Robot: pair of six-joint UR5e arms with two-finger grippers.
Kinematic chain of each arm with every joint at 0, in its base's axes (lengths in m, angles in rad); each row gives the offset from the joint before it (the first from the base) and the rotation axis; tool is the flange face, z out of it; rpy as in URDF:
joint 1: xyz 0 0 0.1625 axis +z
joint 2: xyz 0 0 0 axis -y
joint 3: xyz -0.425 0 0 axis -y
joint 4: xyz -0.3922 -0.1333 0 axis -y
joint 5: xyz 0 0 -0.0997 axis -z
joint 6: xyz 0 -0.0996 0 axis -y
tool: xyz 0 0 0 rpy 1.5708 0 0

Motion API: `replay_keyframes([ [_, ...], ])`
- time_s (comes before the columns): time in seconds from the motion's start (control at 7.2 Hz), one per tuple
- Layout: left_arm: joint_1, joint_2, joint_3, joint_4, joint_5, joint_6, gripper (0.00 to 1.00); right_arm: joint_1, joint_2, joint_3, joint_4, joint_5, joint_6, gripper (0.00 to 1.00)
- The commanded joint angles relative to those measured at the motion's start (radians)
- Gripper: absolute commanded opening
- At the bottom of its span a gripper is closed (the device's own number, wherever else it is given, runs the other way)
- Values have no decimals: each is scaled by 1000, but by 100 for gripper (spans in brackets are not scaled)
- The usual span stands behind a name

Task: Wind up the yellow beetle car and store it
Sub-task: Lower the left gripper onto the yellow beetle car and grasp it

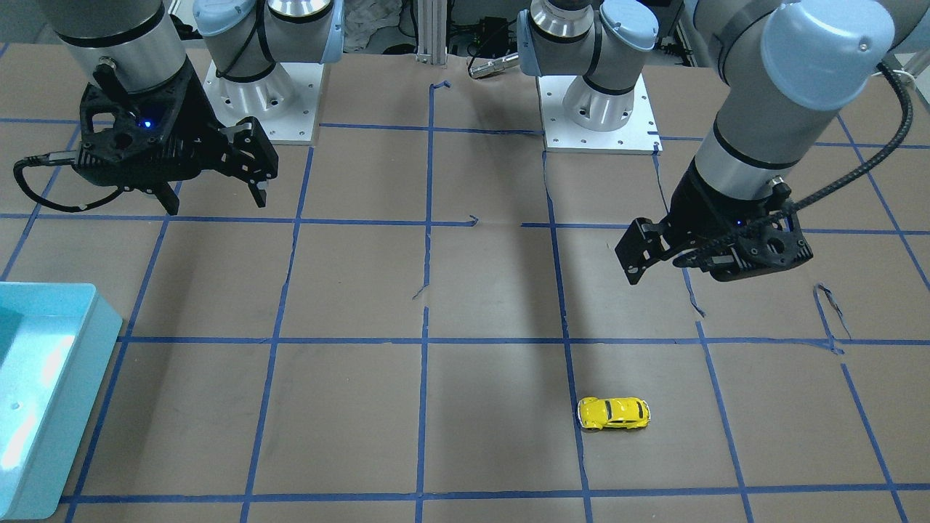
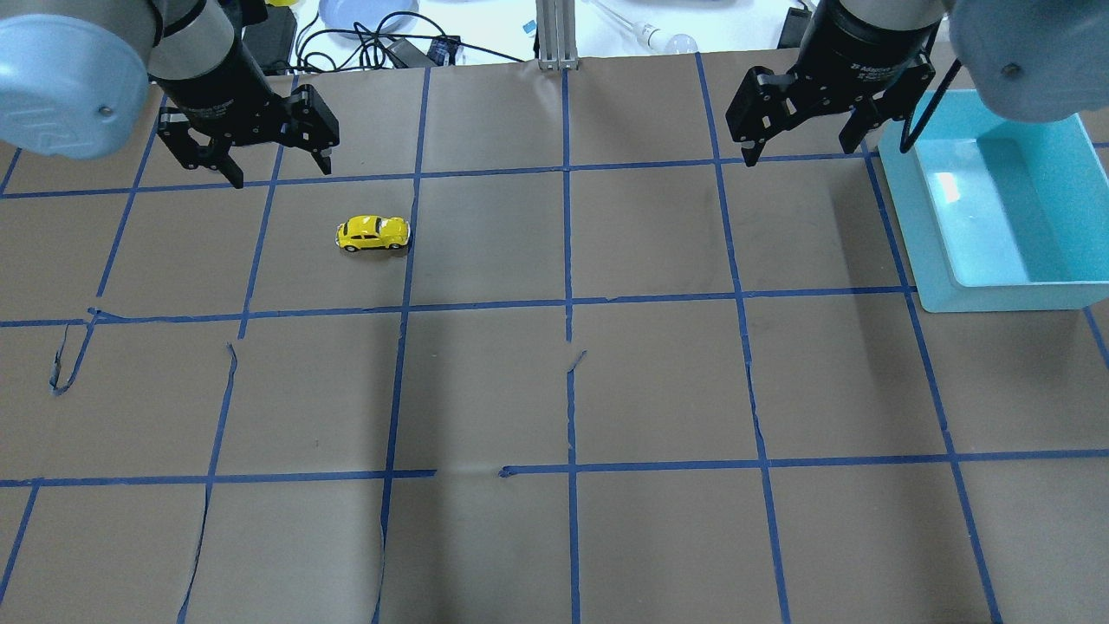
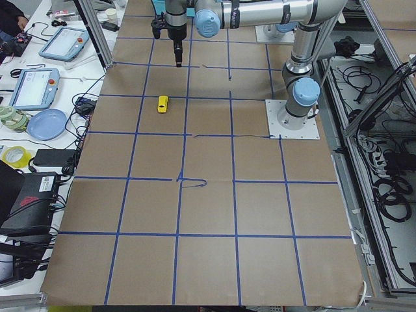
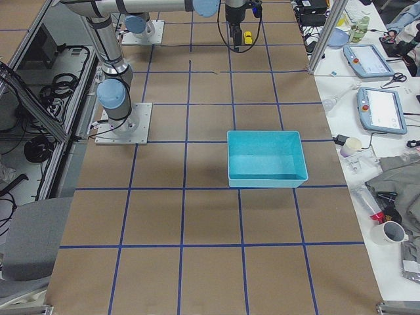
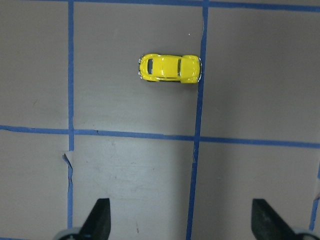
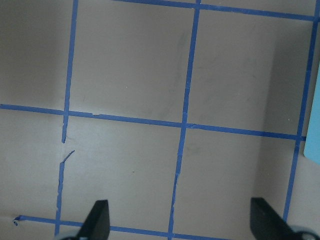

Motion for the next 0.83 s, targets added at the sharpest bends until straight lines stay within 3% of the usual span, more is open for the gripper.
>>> replay_keyframes([
  [0.0, 1, -13, -30, 68, 1, -337, 100, -1, 0, 0, 0, 0, 1, 100],
  [0.28, 7, -41, -33, 150, 20, -458, 100, -1, 0, 0, 0, 0, 0, 100],
  [0.42, 12, -75, -39, 152, 59, -598, 100, 1, 0, 1, 0, 0, 0, 100],
  [0.69, 12, -160, -50, 199, 43, -888, 100, 1, 0, 0, 0, 0, 0, 100],
])
